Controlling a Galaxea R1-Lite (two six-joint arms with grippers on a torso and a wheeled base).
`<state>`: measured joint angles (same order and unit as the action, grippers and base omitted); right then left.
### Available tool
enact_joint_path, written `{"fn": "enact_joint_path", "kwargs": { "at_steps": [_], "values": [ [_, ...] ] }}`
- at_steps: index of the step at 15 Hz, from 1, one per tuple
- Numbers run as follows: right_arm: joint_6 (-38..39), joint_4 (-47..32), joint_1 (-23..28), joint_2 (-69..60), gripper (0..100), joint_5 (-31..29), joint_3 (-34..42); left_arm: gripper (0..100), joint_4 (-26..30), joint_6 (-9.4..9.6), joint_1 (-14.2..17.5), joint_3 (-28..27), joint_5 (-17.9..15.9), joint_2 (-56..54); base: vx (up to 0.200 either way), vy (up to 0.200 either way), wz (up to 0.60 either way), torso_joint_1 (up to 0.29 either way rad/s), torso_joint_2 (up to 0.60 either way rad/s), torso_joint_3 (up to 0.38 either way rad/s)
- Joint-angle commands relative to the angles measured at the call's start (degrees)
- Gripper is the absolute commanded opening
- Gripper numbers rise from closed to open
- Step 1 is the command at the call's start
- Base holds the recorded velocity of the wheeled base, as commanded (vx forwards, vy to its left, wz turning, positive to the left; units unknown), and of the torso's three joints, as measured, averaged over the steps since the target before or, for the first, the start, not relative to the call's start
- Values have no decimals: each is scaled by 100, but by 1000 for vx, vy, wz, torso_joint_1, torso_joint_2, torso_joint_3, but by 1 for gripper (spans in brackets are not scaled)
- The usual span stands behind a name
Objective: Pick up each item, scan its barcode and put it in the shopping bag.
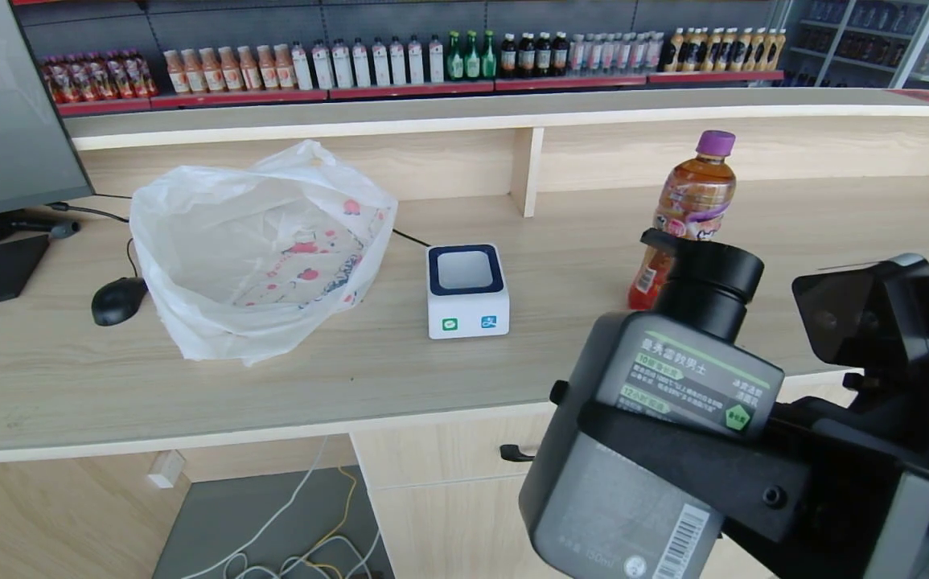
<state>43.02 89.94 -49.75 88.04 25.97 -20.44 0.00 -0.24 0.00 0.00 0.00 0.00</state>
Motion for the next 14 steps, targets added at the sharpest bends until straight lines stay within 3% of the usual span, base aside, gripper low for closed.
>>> {"fn": "enact_joint_path", "kwargs": {
  "at_steps": [1,6,10,14],
  "values": [
    [-180,6,229,-446,0,-30,374,100,0,-2,0,0,0,0,0,0,0,0,0,0],
    [-558,6,1292,-1193,0,-39,990,100,0,-2,0,0,0,0,0,0,0,0,0,0],
    [-1692,6,1828,-1474,0,-311,1271,100,0,-2,0,0,0,0,0,0,0,0,0,0],
    [-2140,6,2532,-1465,0,-610,1253,100,0,-2,0,0,0,0,0,0,0,0,0,0]
  ]
}}
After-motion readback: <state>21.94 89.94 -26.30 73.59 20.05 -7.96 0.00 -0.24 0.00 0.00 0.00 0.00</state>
